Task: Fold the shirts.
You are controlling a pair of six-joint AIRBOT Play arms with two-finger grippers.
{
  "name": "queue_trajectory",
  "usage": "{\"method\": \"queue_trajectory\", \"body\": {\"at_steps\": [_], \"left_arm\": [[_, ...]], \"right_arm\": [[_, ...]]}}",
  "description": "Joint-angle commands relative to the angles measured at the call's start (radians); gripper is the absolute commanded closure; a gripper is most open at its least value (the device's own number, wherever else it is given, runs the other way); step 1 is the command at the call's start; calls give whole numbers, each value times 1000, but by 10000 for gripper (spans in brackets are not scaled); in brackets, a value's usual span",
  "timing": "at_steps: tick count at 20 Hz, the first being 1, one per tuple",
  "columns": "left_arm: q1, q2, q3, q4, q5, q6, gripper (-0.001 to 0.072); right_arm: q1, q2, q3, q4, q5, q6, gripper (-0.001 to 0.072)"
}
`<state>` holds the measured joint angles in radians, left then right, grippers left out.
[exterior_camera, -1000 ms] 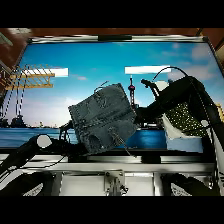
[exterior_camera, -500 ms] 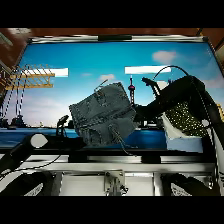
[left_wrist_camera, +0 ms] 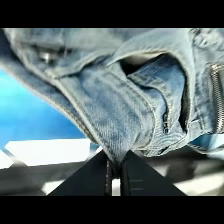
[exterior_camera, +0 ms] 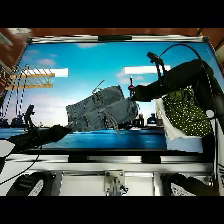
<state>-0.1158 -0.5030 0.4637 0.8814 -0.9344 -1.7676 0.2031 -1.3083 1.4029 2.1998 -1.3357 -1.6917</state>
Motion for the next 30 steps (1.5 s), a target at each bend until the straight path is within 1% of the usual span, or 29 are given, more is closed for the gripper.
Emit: {"method": "queue_trajectory", "body": {"at_steps": [1, 3, 4, 5, 6, 7, 8, 11, 12, 13, 14, 15, 17, 18, 20, 21, 23, 24, 26, 28, 30], "left_arm": [[30, -51, 5, -65, 176, -14, 662], [30, -123, 5, -67, 194, -14, 661], [30, -153, 5, -73, 186, 10, 661], [30, -167, 5, -91, 162, 52, 662], [30, -164, 6, -101, 124, 80, 661], [30, -149, 12, -101, 61, 105, 662], [30, -127, 20, -100, -9, 130, 662], [30, -45, 23, -61, -235, 131, 662], [30, -25, 21, -23, -312, 119, 662], [30, -15, 21, 26, -376, 104, 662], [30, -15, 21, 64, -416, 105, 662], [30, -18, 21, 90, -431, 105, 662], [30, -17, 21, 97, -425, 106, 662], [30, -17, 21, 97, -425, 107, 661], [30, -17, 21, 97, -425, 110, 661], [30, -17, 21, 96, -425, 117, 661], [30, -17, 21, 96, -425, 137, 662], [30, -17, 21, 96, -424, 137, 662], [30, -17, 21, 95, -420, 137, 661], [30, -17, 21, 95, -420, 137, 661], [30, -17, 21, 95, -420, 137, 661]], "right_arm": [[0, -90, 80, 19, 150, 5, 621], [0, -141, 94, 53, 222, 5, 620], [0, -164, 94, 66, 225, 5, 620], [0, -181, 94, 70, 187, 5, 619], [-1, -187, 94, 66, 117, -11, 619], [-1, -183, 94, 50, 21, -40, 619], [-1, -172, 94, 22, -86, -42, 619], [0, -125, 94, -58, -370, -29, 620], [0, -115, 94, -68, -430, -26, 619], [0, -114, 94, -74, -454, -19, 619], [0, -114, 93, -85, -451, -5, 618], [0, -114, 93, -105, -438, 2, 583], [0, -114, 93, -183, -442, 1, 199], [0, -114, 93, -245, -454, -2, 193], [-1, -110, 80, -359, -479, 24, 193], [-1, -97, 46, -365, -472, 35, 193], [-1, -38, -110, -284, -406, 34, 190], [-1, 5, -225, -238, -354, 31, 95], [-13, 93, -467, -127, -255, 31, 59], [-42, 186, -687, -10, -145, 26, 48], [-51, 262, -854, -8, -2, 60, 48]]}}
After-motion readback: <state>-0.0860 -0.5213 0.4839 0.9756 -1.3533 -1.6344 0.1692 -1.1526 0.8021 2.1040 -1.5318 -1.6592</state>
